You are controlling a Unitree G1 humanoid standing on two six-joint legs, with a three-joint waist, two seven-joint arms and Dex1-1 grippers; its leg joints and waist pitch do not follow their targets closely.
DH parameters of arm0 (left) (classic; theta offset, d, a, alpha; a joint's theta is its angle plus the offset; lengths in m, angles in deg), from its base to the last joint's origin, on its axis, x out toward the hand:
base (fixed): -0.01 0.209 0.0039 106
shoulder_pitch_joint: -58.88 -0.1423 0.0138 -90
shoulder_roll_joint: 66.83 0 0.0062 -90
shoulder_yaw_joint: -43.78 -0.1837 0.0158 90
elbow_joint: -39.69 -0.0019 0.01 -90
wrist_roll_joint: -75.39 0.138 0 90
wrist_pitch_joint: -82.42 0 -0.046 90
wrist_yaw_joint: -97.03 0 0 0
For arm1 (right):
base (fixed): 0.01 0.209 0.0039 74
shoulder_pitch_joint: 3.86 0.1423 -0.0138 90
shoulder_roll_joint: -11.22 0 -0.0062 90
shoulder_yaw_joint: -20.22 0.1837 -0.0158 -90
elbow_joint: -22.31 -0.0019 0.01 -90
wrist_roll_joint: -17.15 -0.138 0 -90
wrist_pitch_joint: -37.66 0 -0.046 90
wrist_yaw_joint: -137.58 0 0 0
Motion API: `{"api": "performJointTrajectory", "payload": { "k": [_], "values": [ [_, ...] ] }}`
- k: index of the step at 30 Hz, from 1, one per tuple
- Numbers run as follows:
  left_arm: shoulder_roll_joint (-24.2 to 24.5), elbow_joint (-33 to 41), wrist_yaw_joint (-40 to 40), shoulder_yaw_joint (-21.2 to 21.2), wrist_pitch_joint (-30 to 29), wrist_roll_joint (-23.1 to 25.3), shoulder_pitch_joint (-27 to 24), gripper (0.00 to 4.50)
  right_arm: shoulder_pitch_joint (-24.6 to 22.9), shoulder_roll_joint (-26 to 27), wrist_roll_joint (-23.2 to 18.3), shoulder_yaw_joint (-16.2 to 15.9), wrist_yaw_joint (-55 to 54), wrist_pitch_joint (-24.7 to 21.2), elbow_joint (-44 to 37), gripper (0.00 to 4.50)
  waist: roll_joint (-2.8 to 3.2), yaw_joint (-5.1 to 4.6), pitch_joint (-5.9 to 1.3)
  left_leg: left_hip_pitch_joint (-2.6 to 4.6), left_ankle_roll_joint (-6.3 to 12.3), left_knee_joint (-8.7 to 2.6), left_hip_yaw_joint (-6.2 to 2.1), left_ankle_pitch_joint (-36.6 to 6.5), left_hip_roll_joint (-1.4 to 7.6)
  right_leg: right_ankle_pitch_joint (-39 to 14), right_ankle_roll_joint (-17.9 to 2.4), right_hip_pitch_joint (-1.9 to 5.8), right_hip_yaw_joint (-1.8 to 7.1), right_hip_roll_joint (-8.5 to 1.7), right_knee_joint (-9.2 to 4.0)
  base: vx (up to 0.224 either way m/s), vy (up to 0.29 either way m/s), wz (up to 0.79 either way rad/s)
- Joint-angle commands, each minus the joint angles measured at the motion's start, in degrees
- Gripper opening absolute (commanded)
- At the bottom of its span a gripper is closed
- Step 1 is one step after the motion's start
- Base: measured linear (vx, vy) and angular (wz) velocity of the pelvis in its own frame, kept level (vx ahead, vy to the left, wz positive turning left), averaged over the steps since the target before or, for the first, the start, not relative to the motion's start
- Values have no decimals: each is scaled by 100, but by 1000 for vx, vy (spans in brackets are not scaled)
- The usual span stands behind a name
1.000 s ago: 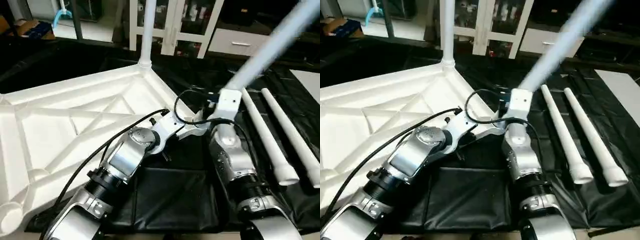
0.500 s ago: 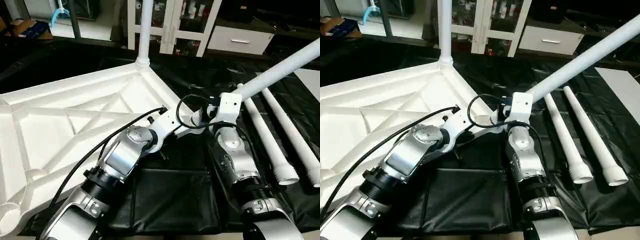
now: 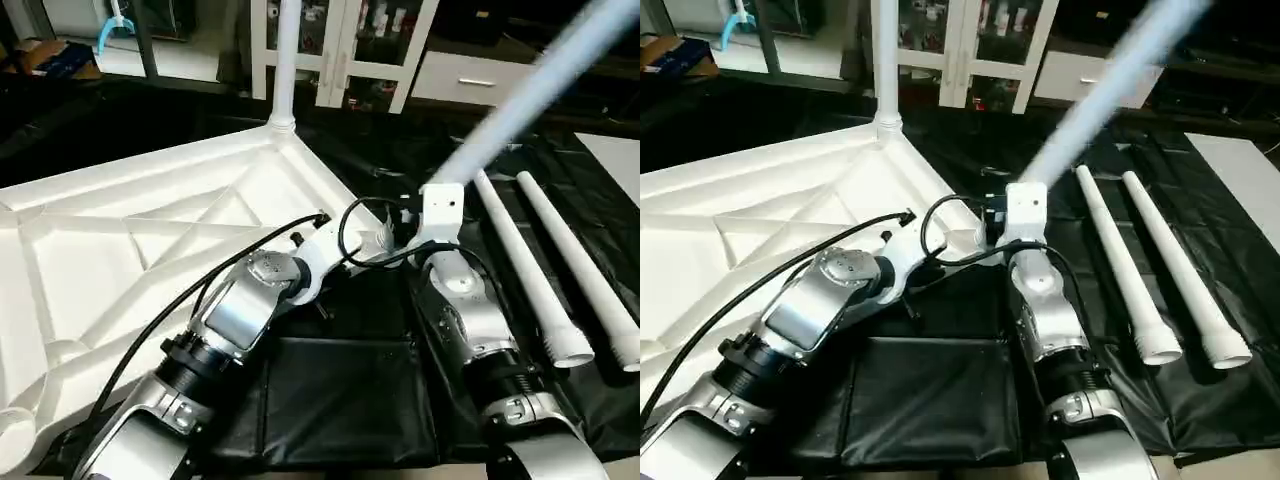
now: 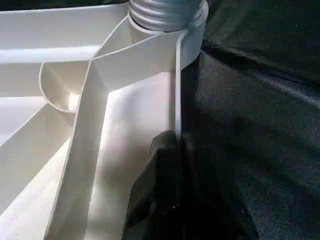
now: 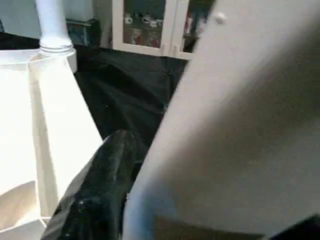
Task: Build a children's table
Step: Insert table leg to table base
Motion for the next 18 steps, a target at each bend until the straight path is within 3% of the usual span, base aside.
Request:
{"api": "performJointTrajectory", "payload": {
  "k": [1, 6, 7, 10, 16, 18],
  "values": [
    [227, -9, 65, 68, -66, 157, 98, 0, -282, -30, -14, 57, 71, -425, 332, 249, 132, 12, -362, 90, 49, -418, -145, -913, 342, -690, -1210, 220, 271, -395, -270, 0, 0, 0],
    [349, -14, 19, -27, 242, 204, 134, 0, -284, -34, -91, 112, 191, -455, 239, 228, 133, 25, -369, 96, 89, -407, -140, -800, 339, -469, -1286, 238, 282, -379, -240, 0, 0, 0],
    [373, -57, 39, 0, 391, 212, 153, 44, -271, -35, -115, 141, 223, -450, 217, 221, 148, 26, -383, 106, 92, -401, -135, -773, 344, -404, -1316, 241, 285, -381, -232, 0, 0, 0],
    [553, 71, -224, 90, 531, 79, 146, 55, -277, -13, -244, 237, 366, -476, 59, 208, 144, 36, -396, 97, 124, -389, -131, -654, 338, -260, -1368, 262, 290, -377, -203, 0, 0, 0],
    [858, 409, -568, 224, 777, -139, 56, 120, -301, 13, -403, 345, 560, -525, -350, 196, 168, 64, -415, 136, 112, -375, -113, -486, 349, -40, -1459, 266, 294, -369, -159, 0, 0, 0],
    [970, 451, -633, 259, 1161, -192, 34, 135, -314, 27, -505, 380, 630, -504, -544, 195, 176, 68, -413, 131, 103, -368, -117, -487, 337, -30, -1472, 265, 288, -355, -157, 0, 0, 0]
  ]
}}
